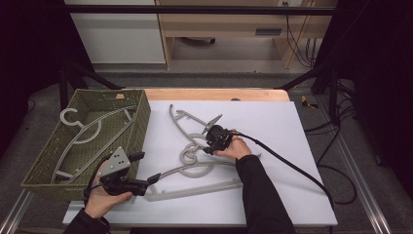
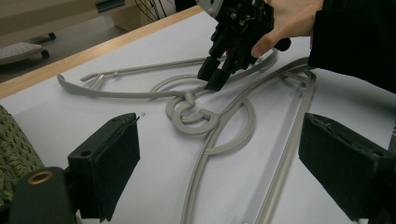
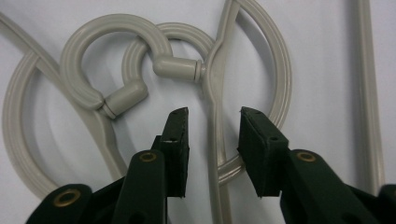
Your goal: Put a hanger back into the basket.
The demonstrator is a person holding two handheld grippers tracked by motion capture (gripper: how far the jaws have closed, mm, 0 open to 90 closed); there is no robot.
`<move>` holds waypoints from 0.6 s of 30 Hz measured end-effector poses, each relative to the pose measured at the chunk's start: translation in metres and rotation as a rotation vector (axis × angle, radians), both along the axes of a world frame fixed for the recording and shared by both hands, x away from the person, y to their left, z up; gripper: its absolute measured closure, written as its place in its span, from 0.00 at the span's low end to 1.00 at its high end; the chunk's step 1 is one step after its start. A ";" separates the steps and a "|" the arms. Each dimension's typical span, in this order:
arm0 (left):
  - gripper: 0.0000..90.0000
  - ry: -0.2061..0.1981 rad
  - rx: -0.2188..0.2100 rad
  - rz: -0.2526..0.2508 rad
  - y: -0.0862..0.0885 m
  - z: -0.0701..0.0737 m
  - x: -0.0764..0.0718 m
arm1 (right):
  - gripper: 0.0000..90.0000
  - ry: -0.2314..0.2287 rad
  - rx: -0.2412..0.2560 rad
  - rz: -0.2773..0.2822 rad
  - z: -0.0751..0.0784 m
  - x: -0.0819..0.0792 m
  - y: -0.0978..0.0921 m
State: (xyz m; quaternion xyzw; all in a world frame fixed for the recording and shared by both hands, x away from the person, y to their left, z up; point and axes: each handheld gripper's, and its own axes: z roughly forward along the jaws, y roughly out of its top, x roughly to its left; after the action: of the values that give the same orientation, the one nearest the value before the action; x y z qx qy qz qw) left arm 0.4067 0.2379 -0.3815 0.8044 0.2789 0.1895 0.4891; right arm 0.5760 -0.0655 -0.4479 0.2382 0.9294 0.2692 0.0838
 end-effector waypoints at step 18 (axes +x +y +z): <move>0.14 -0.001 -0.003 0.001 0.000 0.000 0.000 | 0.92 0.032 -0.035 0.007 -0.009 0.006 0.007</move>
State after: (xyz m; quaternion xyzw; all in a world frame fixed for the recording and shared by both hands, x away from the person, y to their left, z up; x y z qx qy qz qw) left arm 0.4066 0.2383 -0.3812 0.8035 0.2790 0.1898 0.4905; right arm 0.5825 -0.0581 -0.4565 0.2378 0.9361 0.2491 0.0720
